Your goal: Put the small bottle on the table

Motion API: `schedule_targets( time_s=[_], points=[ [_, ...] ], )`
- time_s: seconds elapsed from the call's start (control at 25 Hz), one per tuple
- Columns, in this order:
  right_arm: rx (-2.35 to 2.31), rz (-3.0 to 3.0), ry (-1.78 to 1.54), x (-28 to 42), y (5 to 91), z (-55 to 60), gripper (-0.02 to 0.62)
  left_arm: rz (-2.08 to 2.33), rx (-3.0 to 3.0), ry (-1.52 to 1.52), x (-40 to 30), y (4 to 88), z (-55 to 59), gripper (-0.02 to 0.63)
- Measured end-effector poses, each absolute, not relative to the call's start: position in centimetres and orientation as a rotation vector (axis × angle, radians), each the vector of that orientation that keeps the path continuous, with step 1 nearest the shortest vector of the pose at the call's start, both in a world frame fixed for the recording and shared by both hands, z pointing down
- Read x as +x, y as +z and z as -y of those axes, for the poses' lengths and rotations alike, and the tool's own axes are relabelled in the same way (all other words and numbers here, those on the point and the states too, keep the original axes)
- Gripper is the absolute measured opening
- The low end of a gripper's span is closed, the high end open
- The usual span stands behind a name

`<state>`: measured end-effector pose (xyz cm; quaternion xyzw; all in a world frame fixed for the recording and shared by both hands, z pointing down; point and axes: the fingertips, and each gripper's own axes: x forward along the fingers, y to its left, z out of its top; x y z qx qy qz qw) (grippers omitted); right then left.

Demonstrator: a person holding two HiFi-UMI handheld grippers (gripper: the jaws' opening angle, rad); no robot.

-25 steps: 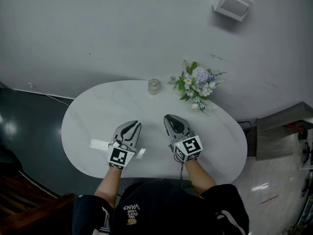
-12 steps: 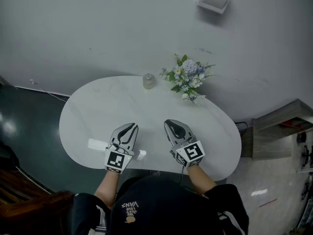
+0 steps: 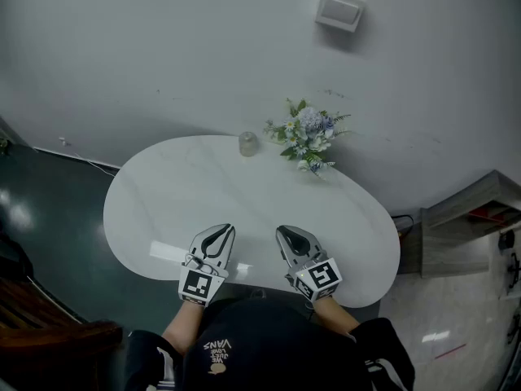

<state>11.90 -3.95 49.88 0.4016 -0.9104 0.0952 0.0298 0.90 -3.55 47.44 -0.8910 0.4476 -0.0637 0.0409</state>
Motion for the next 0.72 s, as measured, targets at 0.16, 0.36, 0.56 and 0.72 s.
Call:
schedule_targets(
  time_s=[0.16,0.36,0.56,0.72],
  points=[
    [1.251,2.797,0.317,12.7,50.3,2.6,0.052,-1.361,-2.735,-0.201,1.5,47.6,2.1,0.037],
    [1.258,2.781,0.327,13.8,50.5,1.6,0.052,-1.351,-2.757,-0.202,2.2,47.9,0.7,0.034],
    [1.257,2.770,0.343,14.0,50.9,0.6,0.049,-1.353,-2.783,-0.186,2.3,48.4,-0.6,0.032],
    [1.251,2.768,0.356,13.8,51.1,-0.1,0.048,-1.366,-2.800,-0.201,1.9,48.9,-1.5,0.032]
  ],
)
